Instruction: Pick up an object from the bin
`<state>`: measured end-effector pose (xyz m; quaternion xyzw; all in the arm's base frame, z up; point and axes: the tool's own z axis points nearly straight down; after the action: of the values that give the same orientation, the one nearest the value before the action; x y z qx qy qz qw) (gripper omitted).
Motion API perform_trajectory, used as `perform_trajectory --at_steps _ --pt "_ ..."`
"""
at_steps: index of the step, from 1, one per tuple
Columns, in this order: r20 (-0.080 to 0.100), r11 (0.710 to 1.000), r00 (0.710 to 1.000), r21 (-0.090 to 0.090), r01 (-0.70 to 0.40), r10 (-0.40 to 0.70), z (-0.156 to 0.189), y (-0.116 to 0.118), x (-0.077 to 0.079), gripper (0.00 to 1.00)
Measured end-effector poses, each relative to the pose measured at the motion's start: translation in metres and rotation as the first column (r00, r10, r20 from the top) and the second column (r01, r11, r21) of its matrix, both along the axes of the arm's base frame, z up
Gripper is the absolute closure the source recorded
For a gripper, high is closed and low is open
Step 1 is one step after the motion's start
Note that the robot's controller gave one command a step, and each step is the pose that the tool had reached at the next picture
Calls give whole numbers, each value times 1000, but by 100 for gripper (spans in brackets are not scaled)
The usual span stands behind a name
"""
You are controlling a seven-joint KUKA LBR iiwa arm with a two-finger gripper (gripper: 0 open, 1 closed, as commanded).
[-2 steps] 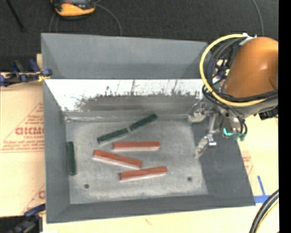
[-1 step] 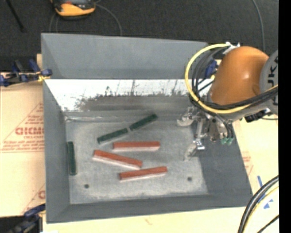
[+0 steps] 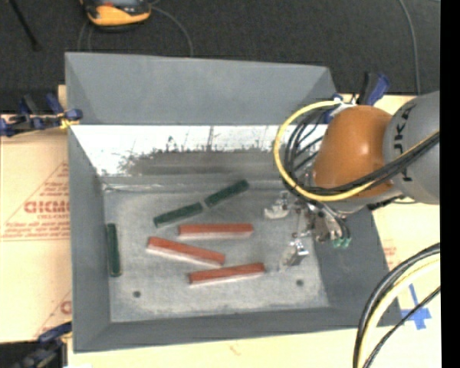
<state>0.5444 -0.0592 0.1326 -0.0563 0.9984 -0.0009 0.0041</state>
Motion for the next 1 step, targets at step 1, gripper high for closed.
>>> perform_trajectory --at_steps 1 --pt "42 999 998 -7 -53 53 -49 22 27 100"
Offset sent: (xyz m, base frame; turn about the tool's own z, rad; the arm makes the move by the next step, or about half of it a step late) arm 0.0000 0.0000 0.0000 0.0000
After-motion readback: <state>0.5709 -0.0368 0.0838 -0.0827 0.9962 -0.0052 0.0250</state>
